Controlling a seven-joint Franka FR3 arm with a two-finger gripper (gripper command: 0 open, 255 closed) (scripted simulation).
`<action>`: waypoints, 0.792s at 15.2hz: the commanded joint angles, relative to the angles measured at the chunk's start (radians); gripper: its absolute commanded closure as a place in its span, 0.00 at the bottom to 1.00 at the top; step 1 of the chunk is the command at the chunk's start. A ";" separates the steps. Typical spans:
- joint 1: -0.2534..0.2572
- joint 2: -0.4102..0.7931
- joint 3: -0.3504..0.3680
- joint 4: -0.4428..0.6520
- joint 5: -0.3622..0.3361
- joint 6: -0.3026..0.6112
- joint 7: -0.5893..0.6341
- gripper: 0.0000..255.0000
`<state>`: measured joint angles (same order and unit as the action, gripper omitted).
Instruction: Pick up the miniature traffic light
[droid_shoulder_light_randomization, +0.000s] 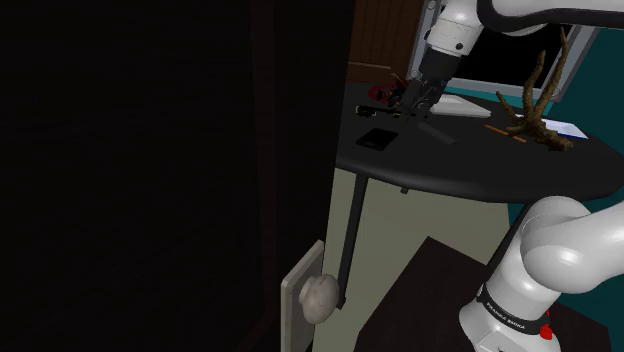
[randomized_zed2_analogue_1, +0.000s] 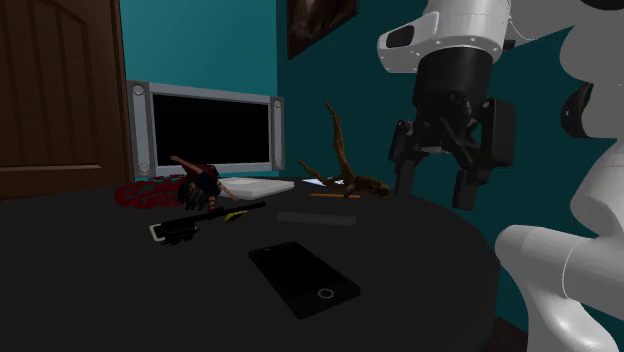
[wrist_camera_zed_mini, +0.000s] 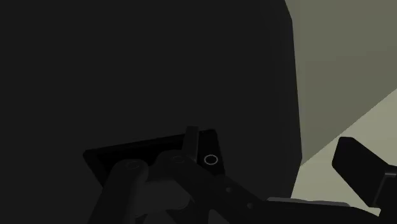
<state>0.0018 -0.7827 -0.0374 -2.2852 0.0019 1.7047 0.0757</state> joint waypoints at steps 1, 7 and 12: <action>0.000 0.000 0.000 0.000 0.000 0.000 0.000 0.00; -0.004 0.054 -0.126 -0.015 -0.109 0.078 -0.238 0.00; 0.001 0.140 -0.233 0.016 -0.183 0.156 -0.432 0.00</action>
<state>0.0002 -0.6628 -0.2489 -2.2804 -0.1670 1.8458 -0.3141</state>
